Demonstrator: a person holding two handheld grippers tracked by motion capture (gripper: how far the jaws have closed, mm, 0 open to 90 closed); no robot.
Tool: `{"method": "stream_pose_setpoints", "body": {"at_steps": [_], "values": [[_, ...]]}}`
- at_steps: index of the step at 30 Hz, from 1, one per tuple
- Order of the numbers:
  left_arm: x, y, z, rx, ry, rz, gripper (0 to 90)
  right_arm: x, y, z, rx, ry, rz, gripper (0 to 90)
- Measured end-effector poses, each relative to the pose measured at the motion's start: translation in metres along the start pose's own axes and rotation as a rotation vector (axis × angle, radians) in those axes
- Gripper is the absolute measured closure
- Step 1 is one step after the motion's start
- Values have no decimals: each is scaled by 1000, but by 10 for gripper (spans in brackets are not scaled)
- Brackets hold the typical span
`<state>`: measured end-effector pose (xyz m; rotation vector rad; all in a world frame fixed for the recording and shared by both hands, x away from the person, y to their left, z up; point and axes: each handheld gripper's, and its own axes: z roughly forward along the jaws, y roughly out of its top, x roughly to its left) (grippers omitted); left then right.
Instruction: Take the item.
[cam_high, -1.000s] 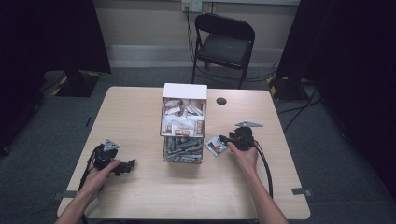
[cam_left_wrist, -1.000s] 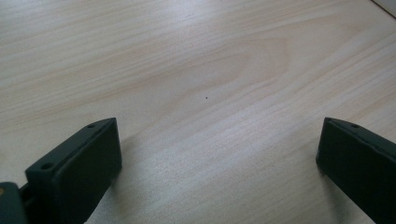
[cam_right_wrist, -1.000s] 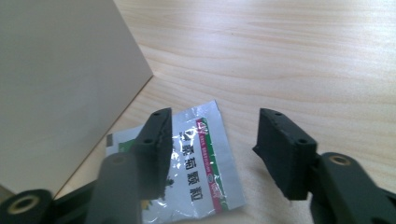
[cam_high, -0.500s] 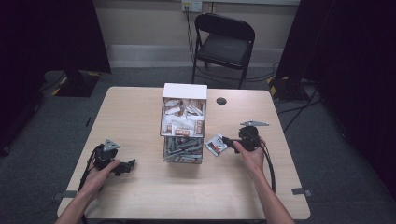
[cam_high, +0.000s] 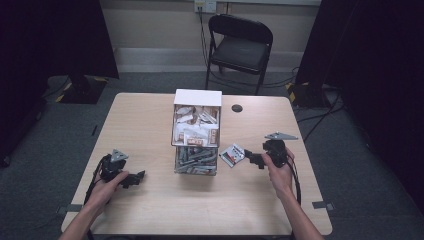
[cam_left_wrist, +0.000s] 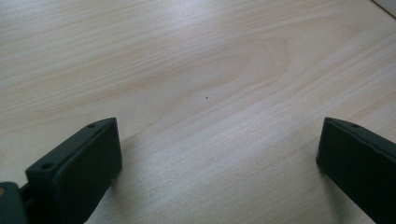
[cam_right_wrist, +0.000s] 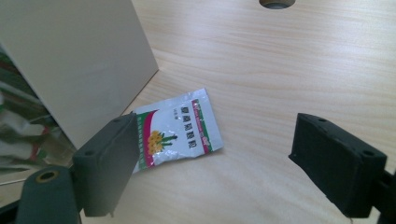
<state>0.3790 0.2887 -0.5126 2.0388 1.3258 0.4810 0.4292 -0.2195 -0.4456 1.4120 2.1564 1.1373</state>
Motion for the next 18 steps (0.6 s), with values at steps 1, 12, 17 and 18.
{"method": "stream_pose_setpoints", "body": {"at_steps": [1, 12, 17, 18], "values": [[0, 0, 0, 0, 0, 0, 0, 0, -2, -3, -2, 10, 9, 149], [0, -1, 0, -2, 1, -6, 0, 3, -19, -38, -34, -22, -4, 150], [0, -1, -1, -2, 2, -6, 0, 3, -26, -53, -42, -32, -2, 150], [0, -1, -1, -3, 1, -6, 0, 2, -28, -55, -43, -39, 2, 149]]}}
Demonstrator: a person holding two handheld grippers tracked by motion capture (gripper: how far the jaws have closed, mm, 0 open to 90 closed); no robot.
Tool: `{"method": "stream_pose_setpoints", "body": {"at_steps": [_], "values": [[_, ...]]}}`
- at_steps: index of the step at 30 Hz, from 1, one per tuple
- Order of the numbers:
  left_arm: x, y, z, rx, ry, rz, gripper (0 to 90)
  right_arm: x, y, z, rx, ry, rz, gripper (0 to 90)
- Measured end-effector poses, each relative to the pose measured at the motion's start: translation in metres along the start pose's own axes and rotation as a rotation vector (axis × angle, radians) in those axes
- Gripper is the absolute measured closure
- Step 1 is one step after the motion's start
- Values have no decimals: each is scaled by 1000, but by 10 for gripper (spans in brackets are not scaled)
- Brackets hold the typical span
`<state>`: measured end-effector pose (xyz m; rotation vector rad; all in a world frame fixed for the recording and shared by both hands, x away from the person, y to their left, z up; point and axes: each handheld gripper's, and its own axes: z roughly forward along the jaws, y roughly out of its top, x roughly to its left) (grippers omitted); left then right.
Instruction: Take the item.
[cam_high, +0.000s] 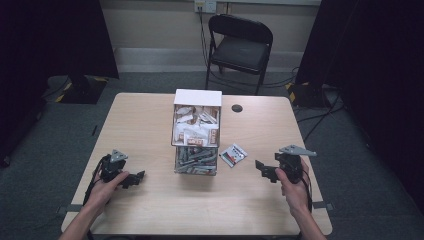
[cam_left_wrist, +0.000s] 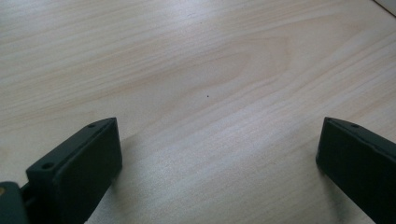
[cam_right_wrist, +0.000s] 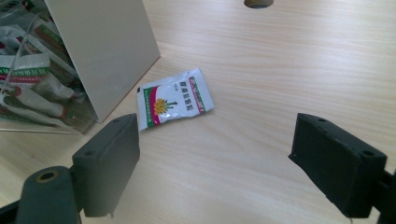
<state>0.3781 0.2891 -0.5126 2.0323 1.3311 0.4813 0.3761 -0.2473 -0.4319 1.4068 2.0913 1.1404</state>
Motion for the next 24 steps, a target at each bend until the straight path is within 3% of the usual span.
{"method": "stream_pose_setpoints", "body": {"at_steps": [13, 18, 24], "values": [[-1, -2, -1, -6, 10, -11, 0, -16, -26, -30, 30, -59, 44, 150], [0, -2, -2, -1, 11, -6, 0, -24, -37, -36, 53, -98, 45, 152], [-1, -2, -2, -1, 12, -12, 0, -36, -52, -40, 71, -143, 81, 151]]}}
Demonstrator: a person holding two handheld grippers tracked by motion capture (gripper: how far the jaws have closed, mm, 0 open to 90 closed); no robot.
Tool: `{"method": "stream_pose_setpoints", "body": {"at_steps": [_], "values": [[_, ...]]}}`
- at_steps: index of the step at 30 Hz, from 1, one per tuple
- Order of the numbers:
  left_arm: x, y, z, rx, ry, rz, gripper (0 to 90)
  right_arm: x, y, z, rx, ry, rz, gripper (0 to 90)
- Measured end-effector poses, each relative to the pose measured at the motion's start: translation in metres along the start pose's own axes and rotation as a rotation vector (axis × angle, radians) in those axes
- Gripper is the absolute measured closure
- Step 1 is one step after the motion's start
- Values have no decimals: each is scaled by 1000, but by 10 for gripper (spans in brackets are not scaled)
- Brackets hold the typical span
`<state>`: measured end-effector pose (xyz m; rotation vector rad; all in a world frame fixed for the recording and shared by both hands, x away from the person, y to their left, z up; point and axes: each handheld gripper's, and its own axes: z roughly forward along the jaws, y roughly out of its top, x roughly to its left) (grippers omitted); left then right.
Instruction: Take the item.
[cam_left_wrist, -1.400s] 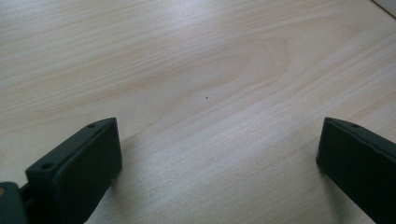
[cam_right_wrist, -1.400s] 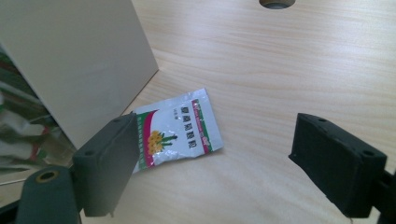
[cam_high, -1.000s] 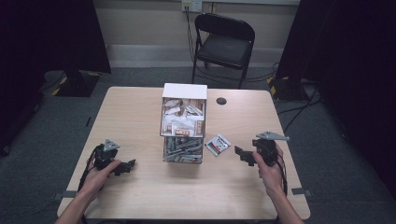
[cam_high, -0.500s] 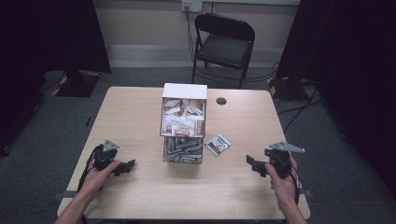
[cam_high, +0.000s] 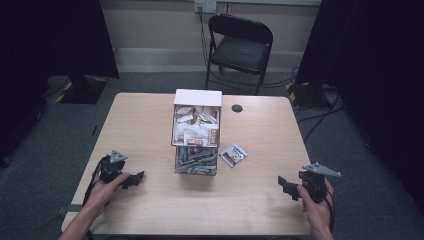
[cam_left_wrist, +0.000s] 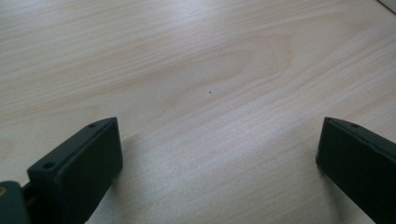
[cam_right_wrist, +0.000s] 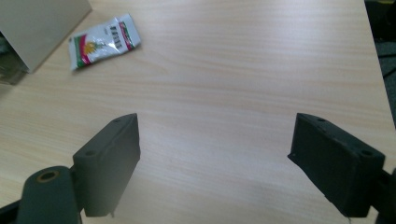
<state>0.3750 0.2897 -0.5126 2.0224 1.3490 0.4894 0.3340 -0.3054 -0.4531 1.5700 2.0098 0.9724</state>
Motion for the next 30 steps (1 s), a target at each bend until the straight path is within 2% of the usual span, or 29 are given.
{"method": "stream_pose_setpoints", "body": {"at_steps": [6, 13, 19, 22, 27, 30], "values": [[0, -2, -1, -5, 1, -3, 0, -7, -14, 6, 58, -37, -3, 149], [0, -2, -2, -3, 1, -1, 0, -8, -27, 18, 125, -48, 14, 149], [0, -2, -2, -3, 0, -1, 0, -3, -29, 23, 110, -80, -24, 138], [0, -2, -2, -4, 1, -2, 0, 3, -31, 26, 111, -109, -44, 103], [0, -2, -2, -4, 1, -2, 0, 8, -33, 31, 108, -107, -52, 2], [0, -2, -2, -4, 1, -1, 0, 11, -33, 33, 96, -114, -49, 0]]}}
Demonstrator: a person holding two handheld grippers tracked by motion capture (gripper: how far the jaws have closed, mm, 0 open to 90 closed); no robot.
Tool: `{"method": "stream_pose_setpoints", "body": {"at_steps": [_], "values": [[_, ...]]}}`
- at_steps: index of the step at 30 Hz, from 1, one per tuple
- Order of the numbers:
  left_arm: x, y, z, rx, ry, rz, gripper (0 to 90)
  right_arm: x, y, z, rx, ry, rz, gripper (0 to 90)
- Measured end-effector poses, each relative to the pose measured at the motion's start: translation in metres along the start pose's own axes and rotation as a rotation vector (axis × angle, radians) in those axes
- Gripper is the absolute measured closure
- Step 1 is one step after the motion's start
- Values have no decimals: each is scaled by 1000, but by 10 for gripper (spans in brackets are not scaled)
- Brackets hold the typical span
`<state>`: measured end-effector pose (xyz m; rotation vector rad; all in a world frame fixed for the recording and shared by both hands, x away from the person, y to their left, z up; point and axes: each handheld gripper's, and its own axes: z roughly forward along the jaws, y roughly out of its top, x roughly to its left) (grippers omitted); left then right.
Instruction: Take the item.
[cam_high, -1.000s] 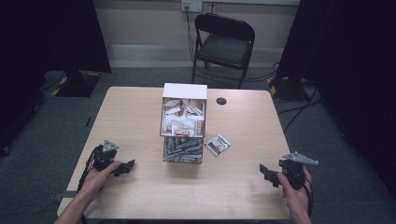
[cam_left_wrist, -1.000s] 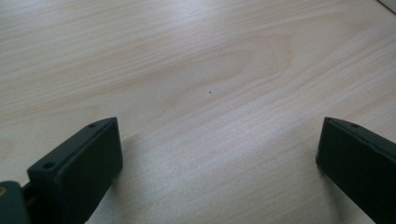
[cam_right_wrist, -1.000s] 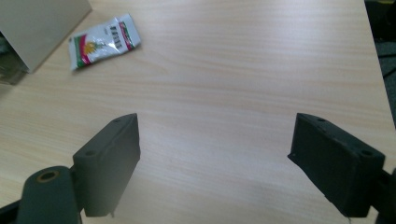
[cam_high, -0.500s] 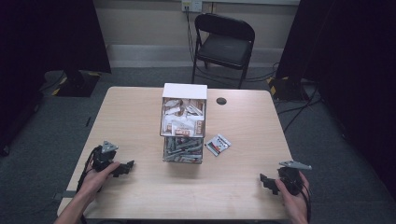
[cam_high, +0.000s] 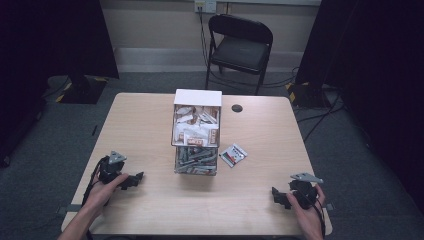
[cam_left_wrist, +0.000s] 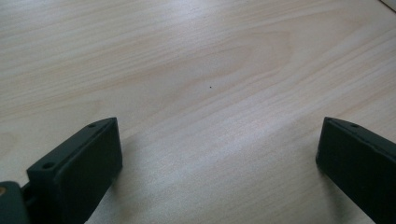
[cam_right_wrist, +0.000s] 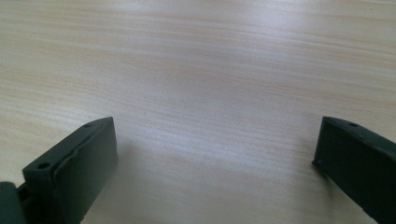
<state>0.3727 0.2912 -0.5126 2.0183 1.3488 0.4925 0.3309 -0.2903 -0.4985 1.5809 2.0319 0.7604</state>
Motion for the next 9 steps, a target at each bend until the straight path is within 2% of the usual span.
{"method": "stream_pose_setpoints", "body": {"at_steps": [9], "values": [[0, 0, 0, 0, -4, -2, 0, 2, -1, 1, -17, -1, -2, 0]]}}
